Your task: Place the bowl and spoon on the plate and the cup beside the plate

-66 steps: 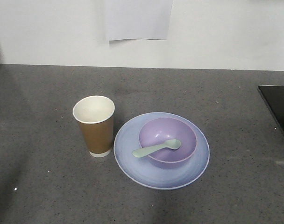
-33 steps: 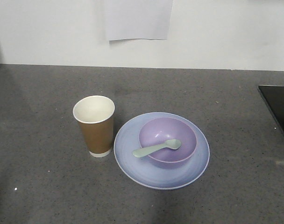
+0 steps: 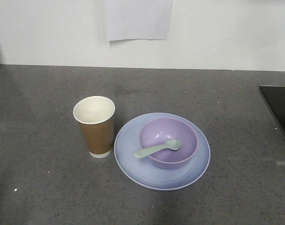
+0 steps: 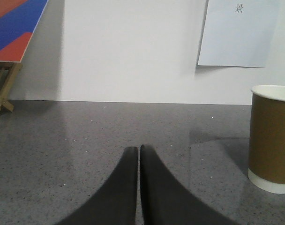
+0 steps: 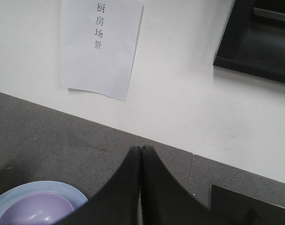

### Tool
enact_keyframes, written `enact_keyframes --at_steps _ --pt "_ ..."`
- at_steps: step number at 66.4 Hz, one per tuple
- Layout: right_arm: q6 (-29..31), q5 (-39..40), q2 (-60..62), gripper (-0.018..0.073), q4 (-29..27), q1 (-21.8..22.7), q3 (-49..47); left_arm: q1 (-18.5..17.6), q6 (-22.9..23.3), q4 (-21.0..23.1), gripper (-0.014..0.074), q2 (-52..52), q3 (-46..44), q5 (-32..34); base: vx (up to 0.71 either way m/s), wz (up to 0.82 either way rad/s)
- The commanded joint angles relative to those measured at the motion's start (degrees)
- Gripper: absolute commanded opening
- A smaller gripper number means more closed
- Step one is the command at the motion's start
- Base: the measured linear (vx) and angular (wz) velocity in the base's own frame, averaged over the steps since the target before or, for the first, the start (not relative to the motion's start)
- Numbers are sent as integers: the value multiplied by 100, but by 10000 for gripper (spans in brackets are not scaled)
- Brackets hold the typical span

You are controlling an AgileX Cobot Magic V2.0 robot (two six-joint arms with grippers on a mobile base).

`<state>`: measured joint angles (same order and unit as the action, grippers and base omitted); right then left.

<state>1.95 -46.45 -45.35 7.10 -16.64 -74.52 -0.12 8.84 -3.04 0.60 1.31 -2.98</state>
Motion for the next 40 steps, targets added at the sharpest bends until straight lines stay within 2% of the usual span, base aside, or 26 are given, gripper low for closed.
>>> enact_keyframes --at_steps 1,40 --pt "37 407 -27 -9 80 28 -123 -6 77 -12 -6 89 -92 443 0 0" --pt "37 407 -27 -9 80 28 -123 0 77 -12 -6 84 -99 443 0 0"
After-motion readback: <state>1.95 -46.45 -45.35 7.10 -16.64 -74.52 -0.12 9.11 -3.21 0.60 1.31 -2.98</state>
